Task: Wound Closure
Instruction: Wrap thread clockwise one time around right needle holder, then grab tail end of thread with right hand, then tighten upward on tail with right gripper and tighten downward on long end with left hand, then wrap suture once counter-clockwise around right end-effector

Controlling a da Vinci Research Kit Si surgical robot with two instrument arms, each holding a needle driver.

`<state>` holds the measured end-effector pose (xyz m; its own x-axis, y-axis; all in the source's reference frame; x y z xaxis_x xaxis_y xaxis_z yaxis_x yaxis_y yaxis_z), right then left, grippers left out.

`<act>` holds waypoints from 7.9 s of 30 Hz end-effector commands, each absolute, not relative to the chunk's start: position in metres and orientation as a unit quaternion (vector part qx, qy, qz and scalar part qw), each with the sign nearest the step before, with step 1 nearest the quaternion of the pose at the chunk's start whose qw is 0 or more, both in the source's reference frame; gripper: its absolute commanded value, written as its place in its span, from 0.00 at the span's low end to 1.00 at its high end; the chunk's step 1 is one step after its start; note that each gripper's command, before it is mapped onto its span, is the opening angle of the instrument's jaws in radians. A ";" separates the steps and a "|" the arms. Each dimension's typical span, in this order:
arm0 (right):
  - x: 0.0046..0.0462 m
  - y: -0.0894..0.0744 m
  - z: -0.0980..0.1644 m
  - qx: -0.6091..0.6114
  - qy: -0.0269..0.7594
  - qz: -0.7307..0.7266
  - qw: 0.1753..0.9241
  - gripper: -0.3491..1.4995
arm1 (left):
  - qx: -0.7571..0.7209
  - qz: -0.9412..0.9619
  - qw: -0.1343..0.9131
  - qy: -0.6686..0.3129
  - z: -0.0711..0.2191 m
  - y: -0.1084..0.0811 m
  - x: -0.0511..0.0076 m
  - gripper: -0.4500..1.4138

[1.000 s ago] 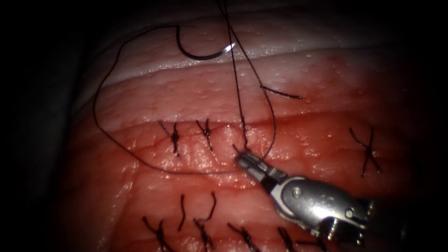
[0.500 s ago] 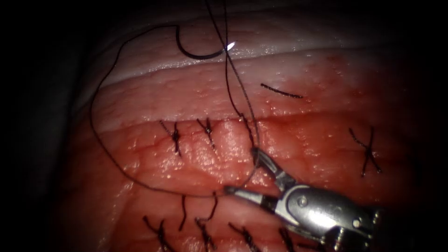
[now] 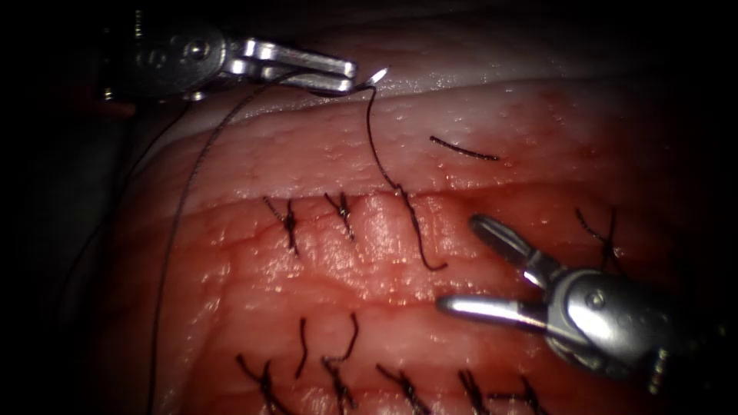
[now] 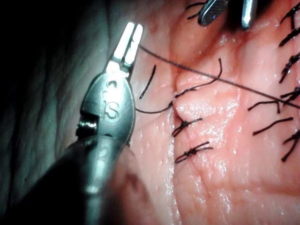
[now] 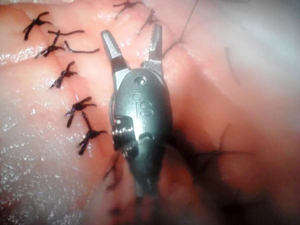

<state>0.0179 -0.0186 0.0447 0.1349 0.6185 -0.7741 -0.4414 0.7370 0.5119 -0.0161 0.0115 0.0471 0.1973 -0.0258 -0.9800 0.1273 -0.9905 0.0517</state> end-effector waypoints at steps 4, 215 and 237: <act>0.0197 -0.015 0.046 0.111 0.548 0.299 0.773 0.42 | 0.756 -0.652 0.054 0.014 0.047 0.010 -0.0175 0.00; 0.0285 -0.016 0.052 0.082 0.768 0.308 0.556 0.00 | 0.731 -0.677 0.042 0.072 0.062 0.011 -0.0203 0.00; 0.0237 -0.014 0.052 0.045 0.742 0.465 0.481 0.00 | 0.726 -0.683 0.031 0.070 0.063 0.005 -0.0189 0.00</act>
